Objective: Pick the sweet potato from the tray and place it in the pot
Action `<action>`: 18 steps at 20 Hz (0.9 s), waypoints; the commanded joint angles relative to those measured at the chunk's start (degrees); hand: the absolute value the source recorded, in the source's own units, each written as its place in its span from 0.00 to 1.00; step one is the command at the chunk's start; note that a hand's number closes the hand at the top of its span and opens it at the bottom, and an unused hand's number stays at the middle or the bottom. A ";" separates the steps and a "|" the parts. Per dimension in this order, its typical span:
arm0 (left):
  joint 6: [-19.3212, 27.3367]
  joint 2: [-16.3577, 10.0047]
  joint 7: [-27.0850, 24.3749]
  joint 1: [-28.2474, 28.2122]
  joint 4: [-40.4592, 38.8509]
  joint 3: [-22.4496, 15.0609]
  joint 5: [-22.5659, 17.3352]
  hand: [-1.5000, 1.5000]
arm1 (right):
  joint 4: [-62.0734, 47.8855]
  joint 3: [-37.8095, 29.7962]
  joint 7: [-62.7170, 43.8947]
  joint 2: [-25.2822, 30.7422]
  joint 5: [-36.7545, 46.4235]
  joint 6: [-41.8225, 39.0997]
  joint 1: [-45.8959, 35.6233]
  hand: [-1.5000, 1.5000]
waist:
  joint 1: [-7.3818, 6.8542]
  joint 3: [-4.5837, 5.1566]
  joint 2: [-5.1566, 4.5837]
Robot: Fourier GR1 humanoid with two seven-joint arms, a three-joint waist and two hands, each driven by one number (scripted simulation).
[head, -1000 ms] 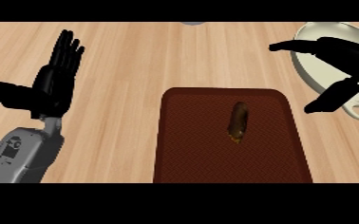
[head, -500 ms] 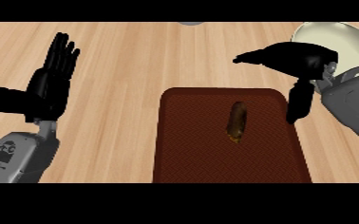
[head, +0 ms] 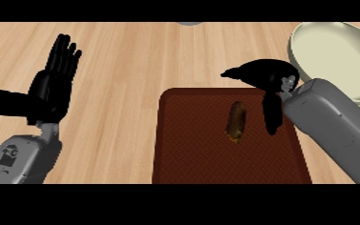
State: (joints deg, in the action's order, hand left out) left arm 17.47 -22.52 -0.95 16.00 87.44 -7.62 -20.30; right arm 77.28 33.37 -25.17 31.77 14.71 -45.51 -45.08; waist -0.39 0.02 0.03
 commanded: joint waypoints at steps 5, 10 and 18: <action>-2.95 1.61 -0.34 -1.11 -0.65 2.87 1.92 0.50 | 0.13 -1.96 3.01 -3.47 8.31 -2.35 5.55 0.00 | 0.19 -0.02 -0.06; -3.97 3.57 -2.22 -1.18 -2.91 4.09 3.30 0.50 | 1.60 -2.48 6.29 -6.25 12.71 0.16 9.20 0.00 | 0.31 -0.02 -0.04; -3.66 6.56 -0.84 -0.92 -1.24 3.85 6.48 0.50 | -2.79 -2.52 6.20 -10.85 22.59 1.20 9.36 0.00 | 0.19 -0.02 -0.07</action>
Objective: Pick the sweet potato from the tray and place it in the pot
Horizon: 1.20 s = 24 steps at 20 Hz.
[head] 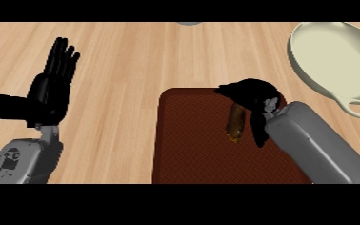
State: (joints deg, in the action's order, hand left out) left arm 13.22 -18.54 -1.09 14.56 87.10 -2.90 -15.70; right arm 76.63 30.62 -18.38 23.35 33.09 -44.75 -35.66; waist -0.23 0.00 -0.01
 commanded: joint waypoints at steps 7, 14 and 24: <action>-3.01 0.34 2.13 5.42 -4.96 4.49 0.95 0.50 | -5.28 0.13 3.12 -4.82 11.06 4.59 3.66 0.00 | 0.30 0.00 -0.06; -3.83 0.90 3.39 3.58 -1.90 5.95 2.53 0.50 | -11.48 -1.52 7.48 -9.72 16.49 8.57 4.55 0.00 | 0.12 0.00 -0.04; -5.39 2.11 4.38 0.98 1.50 5.38 2.73 0.50 | -15.33 2.05 20.29 -9.75 20.72 11.13 3.91 1.00 | -0.34 -0.01 -0.10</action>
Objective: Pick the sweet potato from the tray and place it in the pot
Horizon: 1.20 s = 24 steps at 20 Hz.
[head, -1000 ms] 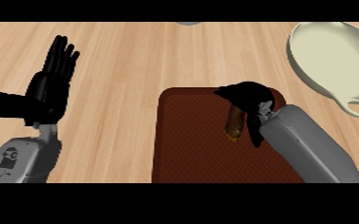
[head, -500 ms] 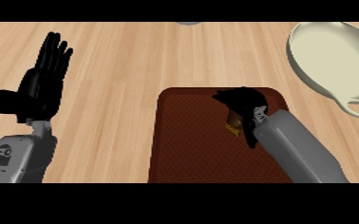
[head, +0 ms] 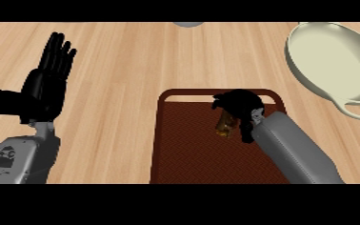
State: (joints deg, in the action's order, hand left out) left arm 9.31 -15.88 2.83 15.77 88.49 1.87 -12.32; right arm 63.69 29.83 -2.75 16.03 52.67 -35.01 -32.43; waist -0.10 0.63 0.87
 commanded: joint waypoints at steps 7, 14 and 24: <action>-1.18 0.34 -0.13 2.22 -2.32 0.97 -0.04 0.50 | -4.27 5.19 5.51 -4.22 5.13 7.04 4.41 1.00 | -0.36 -0.65 -1.08; -0.55 1.46 -1.42 -1.61 -1.17 0.96 0.93 0.50 | 13.72 5.57 4.31 -5.50 6.89 15.29 9.82 1.00 | 1.19 -0.63 -0.50; -0.94 -0.84 2.00 -0.79 1.00 3.20 -0.18 0.50 | 47.61 6.04 -2.04 -2.81 6.76 26.77 31.28 1.00 | 2.10 -0.64 -0.23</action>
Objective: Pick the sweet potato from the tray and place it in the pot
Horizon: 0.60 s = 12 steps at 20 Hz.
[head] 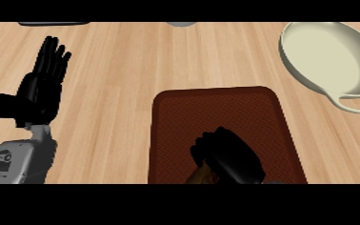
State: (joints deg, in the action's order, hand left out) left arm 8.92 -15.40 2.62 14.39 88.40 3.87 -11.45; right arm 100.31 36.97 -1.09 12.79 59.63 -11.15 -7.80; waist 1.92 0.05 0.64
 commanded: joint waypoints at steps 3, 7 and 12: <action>0.43 1.33 -1.55 -1.86 -0.56 -0.93 1.28 0.50 | 18.46 -7.87 -6.65 4.38 2.10 3.99 6.64 1.00 | 0.03 -0.04 -0.19; 0.85 1.69 0.13 -1.99 2.02 -1.67 1.42 0.50 | 27.00 -15.82 -9.90 2.63 -0.98 6.10 8.11 1.00 | -0.63 -0.07 -0.23; 0.35 1.75 -0.10 0.64 0.37 -1.04 1.16 0.50 | 29.62 -32.42 -9.43 5.64 -8.72 5.31 4.96 1.00 | -1.15 -0.07 -0.54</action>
State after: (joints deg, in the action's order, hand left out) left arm 8.97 -14.41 1.96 14.54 88.39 3.51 -10.70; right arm 126.05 13.63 -9.34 17.17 54.35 -5.98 -2.10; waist 1.22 -0.01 0.20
